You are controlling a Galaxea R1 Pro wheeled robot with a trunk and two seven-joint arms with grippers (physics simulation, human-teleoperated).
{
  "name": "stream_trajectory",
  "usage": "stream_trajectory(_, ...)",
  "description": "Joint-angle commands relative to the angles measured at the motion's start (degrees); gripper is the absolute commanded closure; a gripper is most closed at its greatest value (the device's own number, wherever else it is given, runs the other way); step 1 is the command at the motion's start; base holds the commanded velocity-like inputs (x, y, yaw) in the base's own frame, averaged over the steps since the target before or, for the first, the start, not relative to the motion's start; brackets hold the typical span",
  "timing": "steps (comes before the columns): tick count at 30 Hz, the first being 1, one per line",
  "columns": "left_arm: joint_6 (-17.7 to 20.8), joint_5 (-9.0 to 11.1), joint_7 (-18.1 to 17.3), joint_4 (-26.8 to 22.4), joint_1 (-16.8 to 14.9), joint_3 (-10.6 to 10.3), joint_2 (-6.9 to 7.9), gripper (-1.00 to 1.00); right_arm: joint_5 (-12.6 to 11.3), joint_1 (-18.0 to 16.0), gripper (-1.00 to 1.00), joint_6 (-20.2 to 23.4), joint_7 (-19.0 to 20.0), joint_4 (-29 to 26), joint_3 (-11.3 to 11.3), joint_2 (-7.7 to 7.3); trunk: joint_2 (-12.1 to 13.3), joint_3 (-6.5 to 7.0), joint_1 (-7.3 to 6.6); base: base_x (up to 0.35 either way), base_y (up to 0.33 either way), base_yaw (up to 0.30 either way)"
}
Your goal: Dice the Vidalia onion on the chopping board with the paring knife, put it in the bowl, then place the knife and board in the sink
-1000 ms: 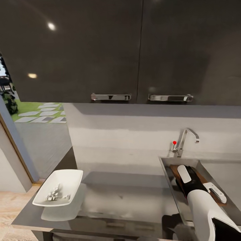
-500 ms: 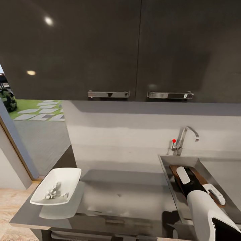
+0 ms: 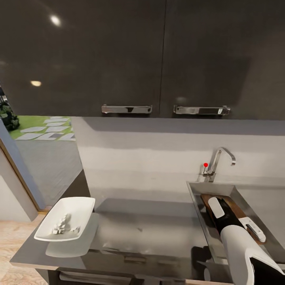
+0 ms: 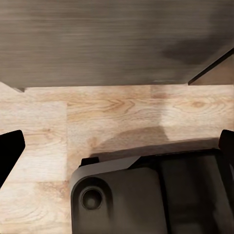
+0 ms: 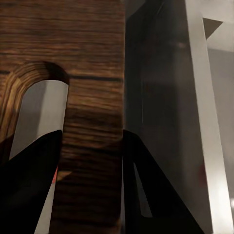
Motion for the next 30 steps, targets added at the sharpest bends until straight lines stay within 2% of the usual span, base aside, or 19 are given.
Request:
stream_trajectory(1,-0.09,0.11,0.08,-0.06,0.0,-0.11,0.02,-1.0,-0.17,-0.04,1.0,0.33,-0.18,-0.07,0.01,-0.01,-0.12,-0.12,0.04,0.0,0.0,0.0)
stream_trajectory(3,-0.09,0.11,0.06,-0.06,0.0,-0.12,0.02,-1.0,-0.17,-0.06,1.0,0.33,-0.18,-0.07,-0.02,-0.01,-0.12,-0.13,0.04,0.0,0.0,0.0)
stream_trajectory(4,-0.09,0.12,0.07,-0.08,0.0,-0.11,0.02,-1.0,-0.17,-0.04,-1.0,0.33,-0.18,-0.07,0.0,-0.01,-0.12,-0.13,0.04,0.0,0.0,0.0)
stream_trajectory(17,-0.09,0.12,0.08,-0.06,0.0,-0.13,0.02,-1.0,-0.31,-0.06,-1.0,0.34,-0.31,-1.01,0.12,-0.08,-0.12,-0.14,0.04,0.0,0.0,0.0)
stream_trajectory(19,-0.09,0.13,0.08,-0.06,0.0,-0.13,0.02,-1.0,-0.38,-0.06,-1.0,0.57,-0.39,-2.24,0.17,-0.09,-0.12,-0.14,0.04,0.0,0.0,0.0)
stream_trajectory(21,-0.09,0.16,0.08,-0.06,0.0,-0.12,0.02,-1.0,-0.46,-0.04,-1.0,1.41,-0.38,-6.86,0.88,-0.01,-0.12,-0.14,0.04,0.0,0.0,0.0)
stream_trajectory(23,-0.09,0.13,0.08,-0.06,0.0,-0.11,0.02,-1.0,-0.51,-0.02,-1.0,4.96,-0.37,-13.03,3.01,0.34,-0.12,-0.14,0.04,0.0,0.0,0.0)
stream_trajectory(25,-0.09,0.14,0.08,-0.06,0.0,-0.1,0.02,-1.0,-0.78,-0.05,-1.0,11.05,-0.29,-19.23,5.42,0.85,-0.12,-0.14,0.04,0.0,0.0,0.0)
stream_trajectory(27,-0.09,0.17,0.08,-0.06,0.0,-0.07,0.02,-1.0,-0.93,-0.02,-1.0,16.36,0.55,-24.01,6.61,1.91,-0.12,-0.14,0.04,0.0,0.0,0.0)
stream_trajectory(30,-0.09,0.19,0.08,0.14,0.0,-0.05,0.02,-1.0,-0.9,0.1,-1.0,20.99,6.2,-28.28,7.42,3.28,-0.12,-0.14,0.04,0.0,0.0,0.0)
